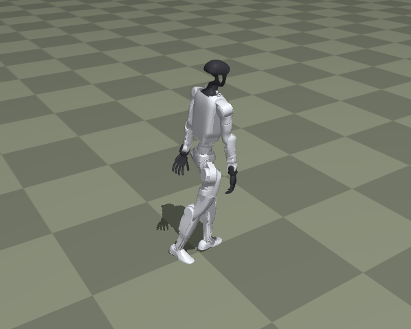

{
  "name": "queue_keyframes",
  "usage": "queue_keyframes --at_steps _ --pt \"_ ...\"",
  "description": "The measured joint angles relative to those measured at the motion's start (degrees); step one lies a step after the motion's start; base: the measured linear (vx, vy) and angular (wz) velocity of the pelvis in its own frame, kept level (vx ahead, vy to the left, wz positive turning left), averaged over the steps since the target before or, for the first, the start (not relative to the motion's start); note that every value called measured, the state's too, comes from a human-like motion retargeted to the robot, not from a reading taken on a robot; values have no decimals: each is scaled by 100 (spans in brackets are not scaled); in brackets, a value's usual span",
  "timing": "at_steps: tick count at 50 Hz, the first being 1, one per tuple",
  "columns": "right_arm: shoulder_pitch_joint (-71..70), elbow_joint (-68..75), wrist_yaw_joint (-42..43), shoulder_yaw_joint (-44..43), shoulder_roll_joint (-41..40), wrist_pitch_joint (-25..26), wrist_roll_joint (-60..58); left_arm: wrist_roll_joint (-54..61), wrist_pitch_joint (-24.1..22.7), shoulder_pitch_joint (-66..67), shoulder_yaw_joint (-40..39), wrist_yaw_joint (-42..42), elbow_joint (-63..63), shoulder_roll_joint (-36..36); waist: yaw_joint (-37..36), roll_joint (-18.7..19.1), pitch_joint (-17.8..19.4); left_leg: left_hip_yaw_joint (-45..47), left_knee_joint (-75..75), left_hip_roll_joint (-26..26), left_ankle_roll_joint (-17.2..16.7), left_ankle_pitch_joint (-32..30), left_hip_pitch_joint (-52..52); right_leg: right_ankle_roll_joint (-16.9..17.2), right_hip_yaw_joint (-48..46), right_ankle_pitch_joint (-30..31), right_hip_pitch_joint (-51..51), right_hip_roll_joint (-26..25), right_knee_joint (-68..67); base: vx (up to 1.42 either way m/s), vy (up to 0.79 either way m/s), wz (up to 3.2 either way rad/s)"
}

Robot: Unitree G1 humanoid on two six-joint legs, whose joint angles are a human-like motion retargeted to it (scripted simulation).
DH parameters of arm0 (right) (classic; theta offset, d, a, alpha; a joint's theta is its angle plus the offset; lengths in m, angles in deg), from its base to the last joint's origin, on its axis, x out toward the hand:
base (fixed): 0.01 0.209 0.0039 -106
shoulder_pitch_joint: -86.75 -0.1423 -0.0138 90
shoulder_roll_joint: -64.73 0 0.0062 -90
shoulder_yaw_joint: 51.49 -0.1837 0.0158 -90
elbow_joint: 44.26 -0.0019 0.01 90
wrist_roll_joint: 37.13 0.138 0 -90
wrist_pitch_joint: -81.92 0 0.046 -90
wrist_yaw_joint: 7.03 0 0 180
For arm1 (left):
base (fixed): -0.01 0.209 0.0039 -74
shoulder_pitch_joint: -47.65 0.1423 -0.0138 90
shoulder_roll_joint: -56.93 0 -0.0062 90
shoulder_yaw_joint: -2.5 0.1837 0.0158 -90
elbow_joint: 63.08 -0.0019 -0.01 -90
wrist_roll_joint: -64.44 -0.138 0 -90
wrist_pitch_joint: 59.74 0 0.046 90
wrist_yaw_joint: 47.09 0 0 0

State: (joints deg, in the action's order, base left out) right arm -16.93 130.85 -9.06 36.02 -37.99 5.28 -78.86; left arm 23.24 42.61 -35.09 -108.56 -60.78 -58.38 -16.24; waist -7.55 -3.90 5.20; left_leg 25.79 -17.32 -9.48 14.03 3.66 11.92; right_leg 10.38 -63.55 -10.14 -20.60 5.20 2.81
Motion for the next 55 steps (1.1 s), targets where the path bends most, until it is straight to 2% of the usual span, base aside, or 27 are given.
queue_keyframes --at_steps 3,5,7,8,9,10,12,13,15,18,19,20,23,26,28,30,32,35,38,40,42,45,48,50,52,53,55 --pt "123 105 121 86 -5 49 82 108 65 -116 -84 168 -93 -128 -20 -5 -101 199 187 138 97 232 -329 -35 149 344 -53 183 -429 49 2 -74" --pt "227 184 159 33 16 82 229 227 52 -225 -65 200 -107 -247 26 129 -128 194 370 303 97 295 -592 -402 383 754 -48 219 -864 56 10 -46" --pt "371 234 191 -89 65 107 411 359 59 -380 5 281 -83 -379 274 404 -104 24 586 529 78 276 -881 -962 801 1150 131 196 -1598 53 14 29" --pt "445 253 214 -149 103 125 532 421 75 -480 39 355 -60 -442 402 525 -67 -53 664 650 33 277 -1024 -1042 989 1150 265 206 -2037 48 8 48" --pt "514 278 250 -208 144 140 663 478 81 -588 74 434 -27 -507 525 585 -37 -108 766 691 14 266 -1149 -832 1303 1063 498 246 -2499 49 5 49" --pt "581 308 294 -265 188 152 799 534 81 -700 108 515 11 -575 646 615 -10 -152 880 692 8 249 -1263 -478 1680 933 780 302 -2973 46 3 60" --pt "715 397 380 -394 254 141 1018 644 21 -947 230 617 110 -751 930 497 19 -274 1214 496 29 161 -1485 156 3078 695 1821 76 -3819 36 -4 81" --pt "786 452 407 -470 276 135 1089 679 -18 -1059 296 645 182 -843 1067 467 39 -373 1321 455 27 141 -1577 276 3451 613 2221 -79 -4059 30 -8 90" --pt "917 582 408 -595 314 137 1194 703 -80 -1276 391 670 359 -1004 1310 443 101 -561 1426 443 29 163 -1730 36 3404 498 2717 -69 -4273 33 -9 74" --pt "1119 788 263 -689 357 164 1255 722 -170 -1573 468 717 627 -1191 1442 379 185 -622 1478 417 65 282 -1929 -869 2862 339 3109 112 -3836 41 -11 25" --pt "1183 860 197 -718 365 191 1242 741 -201 -1661 498 752 709 -1236 1475 327 218 -648 1492 375 82 331 -2013 -1053 2823 297 3250 83 -3550 34 -14 23" --pt "1247 932 128 -747 371 224 1218 764 -230 -1746 528 794 789 -1274 1508 264 254 -677 1507 322 97 381 -2105 -1186 2840 261 3396 23 -3228 45 -18 35" --pt "1395 1196 -57 -868 389 368 1043 807 -305 -1914 570 935 1004 -1247 1667 29 372 -796 1618 86 97 495 -2530 -1205 3697 168 3915 -277 -2402 49 -17 61" --pt "1621 1229 -192 -939 409 579 918 842 -361 -1891 592 1018 1180 -1070 1781 -18 390 -898 1657 23 97 631 -2906 -1585 4518 418 4213 -552 -1998 76 -23 51" --pt "1739 1229 -249 -959 410 708 915 837 -440 -1774 607 1041 1223 -950 1823 40 390 -861 1530 145 97 758 -3114 -1797 4467 519 4092 -670 -2160 79 -30 24" --pt "1783 1229 -281 -1026 402 800 962 791 -526 -1598 679 1076 1202 -859 1890 134 412 -864 1231 368 97 780 -3261 -2033 3893 323 3793 -630 -2402 84 -39 43" --pt "1746 1229 -318 -1123 388 834 1072 642 -504 -1404 766 1162 1110 -766 1948 103 454 -880 797 485 97 465 -3373 -2053 4702 151 3661 -874 -2532 90 -44 44" --pt "1603 1229 -380 -1173 354 789 1303 318 -385 -1125 780 1307 832 -666 1645 -9 508 -563 -237 675 97 -487 -3366 -2103 4515 -226 2901 -795 -2254 86 -48 -35" --pt "1300 1229 -365 -1159 337 676 1425 173 -299 -879 811 1312 565 -593 1256 -128 676 -1031 -2204 787 97 -1378 -2577 -2183 4656 -292 2142 -758 -1697 76 -49 -24" --pt "1033 1192 -351 -1079 339 596 1393 177 -272 -756 779 1222 449 -595 1126 -132 718 -1302 -3556 911 97 -1200 -1822 -2167 4523 -314 1775 -732 -1337 65 -27 42" --pt "781 1043 -313 -961 373 539 1292 230 -223 -656 674 1145 359 -614 964 -102 721 -1055 -4435 1393 97 -573 -1301 -2102 4332 -419 1444 -746 -1047 65 -10 46" --pt "372 736 -193 -824 460 489 1124 366 -123 -581 453 1095 243 -620 687 52 682 -648 -4889 1862 97 -200 -474 -1951 4170 -496 1096 -881 -652 45 20 49" --pt "35 332 -103 -741 544 394 1020 538 -83 -550 268 1063 150 -564 583 105 527 -88 -4044 1636 97 -270 308 -1584 3916 -485 945 -762 -399 30 54 96" --pt "-92 37 -95 -726 582 283 986 613 -91 -494 225 1039 106 -473 601 99 385 265 -2655 988 97 -519 694 -1231 3645 -402 926 -509 -273 30 71 142" --pt "-177 -289 -131 -754 616 163 1025 600 -90 -489 247 1029 94 -414 690 274 311 -211 -905 311 -580 -1047 938 -1000 3269 -444 845 -610 -184 43 33 125" --pt "-208 -444 -151 -744 606 111 1072 571 -90 -488 250 1023 93 -408 646 385 333 -579 -250 217 -1128 -1144 978 -949 3248 -515 737 -782 -169 58 0 45" --pt "-244 -711 -196 -676 578 37 1224 475 -103 -498 284 986 97 -397 501 556 396 -1169 589 171 -1895 -1165 1055 -829 3276 -631 509 -1036 -181 58 -11 -9"
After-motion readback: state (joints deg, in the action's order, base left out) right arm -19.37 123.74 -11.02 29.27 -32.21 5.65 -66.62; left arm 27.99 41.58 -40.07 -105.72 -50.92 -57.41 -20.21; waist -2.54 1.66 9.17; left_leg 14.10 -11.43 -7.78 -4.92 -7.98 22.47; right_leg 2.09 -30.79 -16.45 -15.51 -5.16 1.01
